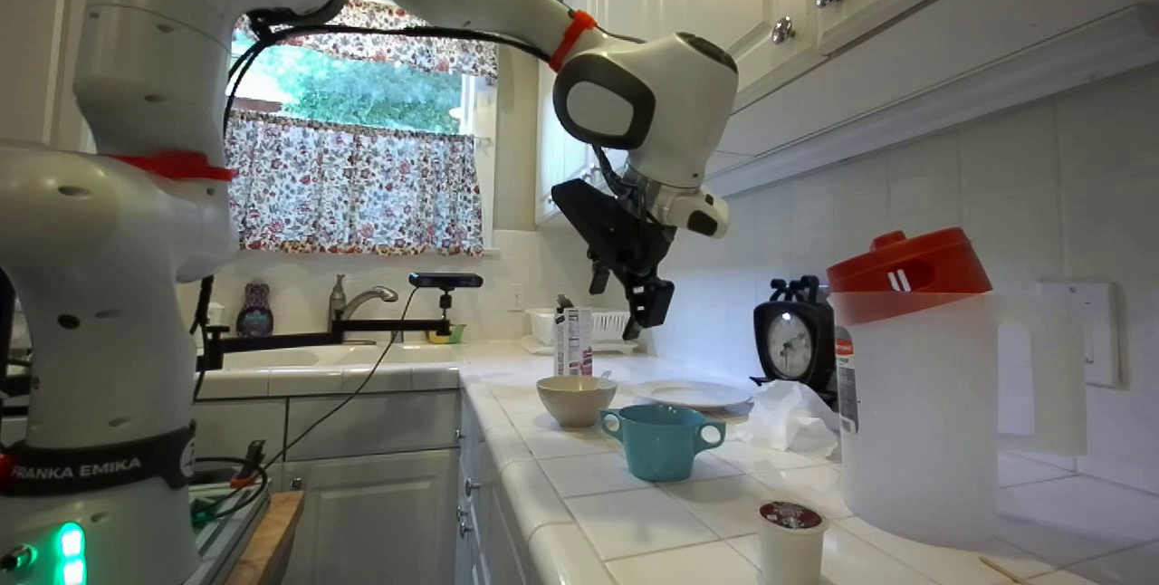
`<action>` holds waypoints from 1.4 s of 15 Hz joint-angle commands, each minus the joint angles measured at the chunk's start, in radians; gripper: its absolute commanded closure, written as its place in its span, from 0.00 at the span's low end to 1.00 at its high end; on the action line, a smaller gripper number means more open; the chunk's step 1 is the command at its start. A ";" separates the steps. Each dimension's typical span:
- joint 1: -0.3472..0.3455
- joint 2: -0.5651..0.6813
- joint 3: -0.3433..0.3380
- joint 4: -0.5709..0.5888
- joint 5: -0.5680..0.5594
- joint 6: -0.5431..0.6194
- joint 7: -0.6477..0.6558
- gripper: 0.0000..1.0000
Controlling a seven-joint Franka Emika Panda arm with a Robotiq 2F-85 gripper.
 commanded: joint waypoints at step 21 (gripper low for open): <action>-0.064 0.103 0.026 -0.008 0.184 -0.102 0.138 0.00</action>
